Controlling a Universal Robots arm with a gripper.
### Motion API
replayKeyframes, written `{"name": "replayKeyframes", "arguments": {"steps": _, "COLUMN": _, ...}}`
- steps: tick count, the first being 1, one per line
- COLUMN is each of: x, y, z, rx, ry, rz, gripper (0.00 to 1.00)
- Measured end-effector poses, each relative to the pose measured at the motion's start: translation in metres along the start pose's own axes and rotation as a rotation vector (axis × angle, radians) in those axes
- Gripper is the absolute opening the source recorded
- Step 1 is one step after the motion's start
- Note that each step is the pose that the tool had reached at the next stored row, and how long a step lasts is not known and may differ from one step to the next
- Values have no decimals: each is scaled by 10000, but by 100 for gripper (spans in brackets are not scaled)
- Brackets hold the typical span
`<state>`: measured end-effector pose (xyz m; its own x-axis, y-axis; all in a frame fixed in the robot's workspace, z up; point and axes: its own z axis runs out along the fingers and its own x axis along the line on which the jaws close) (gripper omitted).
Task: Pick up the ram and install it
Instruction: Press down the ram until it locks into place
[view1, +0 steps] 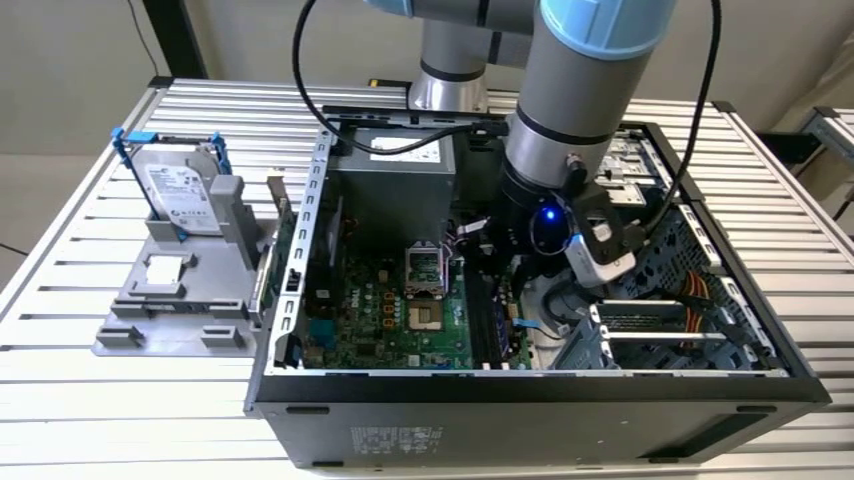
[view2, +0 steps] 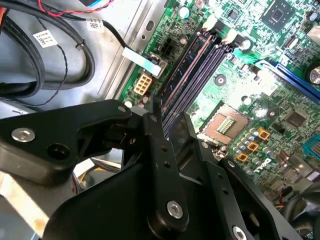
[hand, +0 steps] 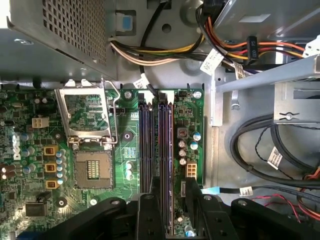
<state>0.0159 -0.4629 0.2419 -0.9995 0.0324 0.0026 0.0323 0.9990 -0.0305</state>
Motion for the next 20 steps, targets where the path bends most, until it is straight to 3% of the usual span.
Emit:
{"name": "replayKeyframes", "arguments": {"steps": 1, "x": 0, "y": 0, "z": -2, "rx": 0, "ry": 0, "rz": 0, "gripper": 0}}
{"name": "replayKeyframes", "arguments": {"steps": 20, "x": 0, "y": -1, "z": -41, "rx": 1, "ry": -2, "rz": -68, "gripper": 0}}
